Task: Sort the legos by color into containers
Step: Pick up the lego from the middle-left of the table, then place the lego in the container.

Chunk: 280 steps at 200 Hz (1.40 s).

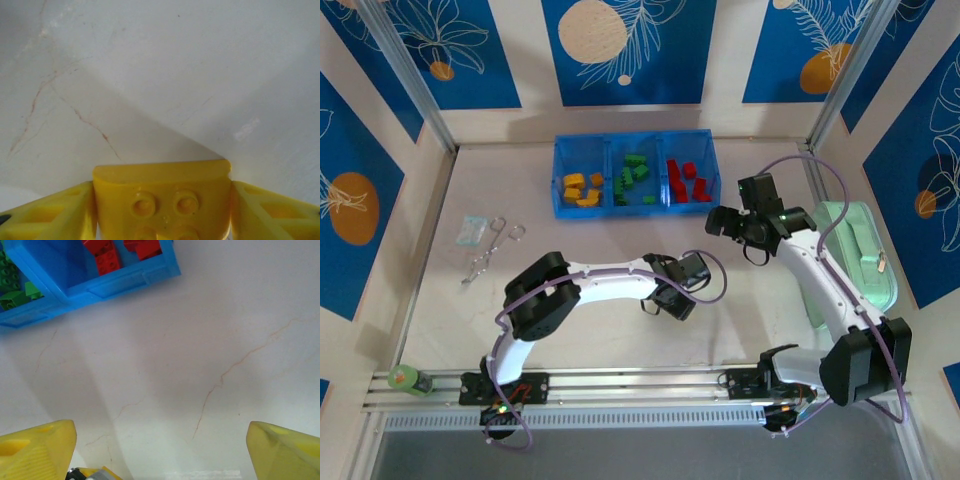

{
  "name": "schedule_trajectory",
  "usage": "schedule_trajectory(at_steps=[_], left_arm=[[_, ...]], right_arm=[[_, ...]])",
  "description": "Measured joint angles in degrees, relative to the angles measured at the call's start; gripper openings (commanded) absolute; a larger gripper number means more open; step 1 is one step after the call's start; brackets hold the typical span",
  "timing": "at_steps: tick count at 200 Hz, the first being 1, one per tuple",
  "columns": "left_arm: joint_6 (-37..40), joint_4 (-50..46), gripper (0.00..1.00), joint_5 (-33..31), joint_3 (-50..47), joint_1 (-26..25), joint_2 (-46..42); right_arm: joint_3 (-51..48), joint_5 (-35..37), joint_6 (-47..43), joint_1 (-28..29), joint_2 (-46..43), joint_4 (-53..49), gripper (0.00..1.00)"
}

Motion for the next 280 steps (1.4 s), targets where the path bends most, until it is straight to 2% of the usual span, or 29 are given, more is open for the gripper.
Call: schedule_trajectory(at_steps=[16,53,97,124,149,178,198,216,235,280], left_arm=[[-0.2,-0.1,0.53,-0.2,0.0,0.0,-0.2],[0.0,-0.5,0.53,0.1,-0.5,1.7,-0.9],[2.8,-3.1,0.53,-0.5,-0.8,10.7,-6.3],[5.5,-3.8,0.52,-0.5,-0.2,18.6,-10.9],[8.2,-4.3,0.53,-0.1,3.6,29.8,-12.5],[10.9,-4.4,0.53,0.0,15.1,41.8,-9.2],[12.6,-4.6,0.53,-0.2,25.3,45.7,-3.5],[13.2,-6.1,0.61,-0.2,35.3,47.4,3.6],[13.9,-7.0,0.80,0.2,40.1,48.5,8.6],[14.6,-7.8,0.86,0.9,38.1,48.9,7.3]], right_arm=[[-0.9,-0.6,0.0,-0.7,-0.7,0.1,0.88],[-1.4,-1.4,0.4,-0.9,-0.8,0.5,0.88],[-3.2,-1.5,0.6,-0.9,-1.3,1.2,0.88],[-5.0,-1.7,1.1,-0.9,-2.0,1.1,0.89],[-6.4,-2.1,1.5,-0.9,-2.8,1.3,0.89],[-6.8,-2.4,1.7,-0.6,-2.9,1.2,0.88],[-6.8,-2.5,1.7,-0.2,-2.9,1.2,0.88],[-6.8,-2.5,1.7,0.2,-3.2,0.9,0.89],[-6.8,-2.5,1.7,0.5,-4.4,0.5,0.89],[-6.8,-2.5,1.4,0.5,-6.6,0.5,0.90]])
